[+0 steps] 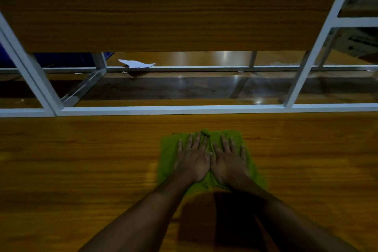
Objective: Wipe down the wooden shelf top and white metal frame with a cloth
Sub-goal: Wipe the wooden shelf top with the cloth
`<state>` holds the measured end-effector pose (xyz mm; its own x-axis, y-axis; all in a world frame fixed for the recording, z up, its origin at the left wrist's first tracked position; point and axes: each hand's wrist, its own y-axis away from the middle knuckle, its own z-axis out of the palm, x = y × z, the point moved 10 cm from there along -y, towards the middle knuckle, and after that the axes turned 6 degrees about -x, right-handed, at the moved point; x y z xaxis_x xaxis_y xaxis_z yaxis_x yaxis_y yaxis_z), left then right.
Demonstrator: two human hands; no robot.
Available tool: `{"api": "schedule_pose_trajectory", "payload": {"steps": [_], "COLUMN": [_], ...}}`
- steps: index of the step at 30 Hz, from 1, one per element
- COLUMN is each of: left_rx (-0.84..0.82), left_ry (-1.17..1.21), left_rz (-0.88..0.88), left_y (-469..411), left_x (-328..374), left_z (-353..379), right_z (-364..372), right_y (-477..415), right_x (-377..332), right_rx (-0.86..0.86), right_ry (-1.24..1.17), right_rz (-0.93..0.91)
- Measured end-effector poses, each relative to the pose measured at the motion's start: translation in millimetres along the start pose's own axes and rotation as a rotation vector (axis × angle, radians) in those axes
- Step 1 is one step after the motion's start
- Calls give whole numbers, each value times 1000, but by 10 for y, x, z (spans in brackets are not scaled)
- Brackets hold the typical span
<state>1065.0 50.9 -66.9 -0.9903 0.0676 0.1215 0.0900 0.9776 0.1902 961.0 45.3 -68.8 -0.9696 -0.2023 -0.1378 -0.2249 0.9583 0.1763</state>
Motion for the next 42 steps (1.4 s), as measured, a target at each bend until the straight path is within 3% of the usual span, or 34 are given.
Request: {"api": "schedule_pose_trajectory", "payload": {"steps": [10,19,42], "left_rx": [18,48,20], "left_ry": [-11,6,11], "left_rz": [-20,-69,-126], "left_y": [-732,-801,1141], "left_x": [-352,-869,-1328], "left_z": [-210,-284,12], "right_z": [-171,-200,256], "right_y": [-835,-1058,647], "right_x": [-142,-587,-1551], "right_rx": [-9,-10,-27], "right_ry": [-8,-3,17], "right_rz": [-17,-63,-116]}}
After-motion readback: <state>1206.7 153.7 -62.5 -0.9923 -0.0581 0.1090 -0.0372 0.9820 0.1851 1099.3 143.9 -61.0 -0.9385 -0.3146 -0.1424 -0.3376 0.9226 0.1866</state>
